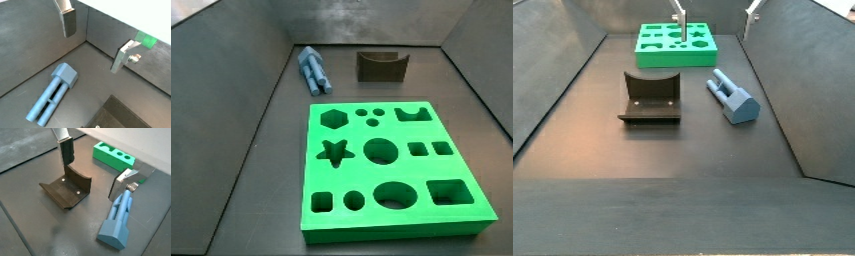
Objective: Pick up the 3 prong object. Move up. Rotate the 3 prong object. Place the 3 prong object on the fixture. Regrasp the 3 prong object. Move to above the board. Insert the 3 prong object.
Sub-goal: Pick up the 3 prong object.
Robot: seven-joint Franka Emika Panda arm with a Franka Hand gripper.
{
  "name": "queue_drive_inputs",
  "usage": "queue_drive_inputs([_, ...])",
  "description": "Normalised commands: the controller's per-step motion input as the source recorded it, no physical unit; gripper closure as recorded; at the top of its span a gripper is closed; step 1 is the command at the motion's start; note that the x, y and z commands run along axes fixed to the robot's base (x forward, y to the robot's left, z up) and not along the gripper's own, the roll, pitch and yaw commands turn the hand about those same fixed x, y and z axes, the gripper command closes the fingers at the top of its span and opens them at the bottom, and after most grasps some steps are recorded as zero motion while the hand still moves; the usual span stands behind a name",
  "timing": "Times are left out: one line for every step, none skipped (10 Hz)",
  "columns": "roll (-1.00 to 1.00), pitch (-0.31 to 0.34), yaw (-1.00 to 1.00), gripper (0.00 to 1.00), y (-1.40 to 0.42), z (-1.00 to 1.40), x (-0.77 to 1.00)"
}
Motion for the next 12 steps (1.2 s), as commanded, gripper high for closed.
queue_drive_inputs([0.00,-0.007,0.00,0.00,-0.01,-0.13,-0.03])
queue_drive_inputs([0.00,-0.010,0.07,0.00,0.00,-0.25,-0.15])
queue_drive_inputs([0.00,-0.024,0.15,0.00,-0.09,-0.33,-0.34])
queue_drive_inputs([0.00,-0.050,0.24,0.00,-0.10,-0.36,-0.43])
queue_drive_inputs([0.03,-0.037,0.26,0.00,-0.11,-0.42,-0.41])
queue_drive_inputs([0.04,-0.026,0.33,0.00,-0.12,-0.42,-0.37])
queue_drive_inputs([0.07,-0.021,0.37,0.00,-0.12,-0.39,-0.42])
queue_drive_inputs([0.07,-0.014,0.40,0.00,-0.11,-0.41,-0.40])
queue_drive_inputs([0.03,-0.027,0.39,0.00,-0.06,-0.36,-0.33])
queue_drive_inputs([0.00,-0.051,0.41,0.00,-0.02,-0.36,-0.27])
queue_drive_inputs([0.00,-0.043,0.45,0.00,0.00,-0.35,-0.21])
queue_drive_inputs([0.00,-0.057,0.47,0.00,0.00,-0.33,-0.11])
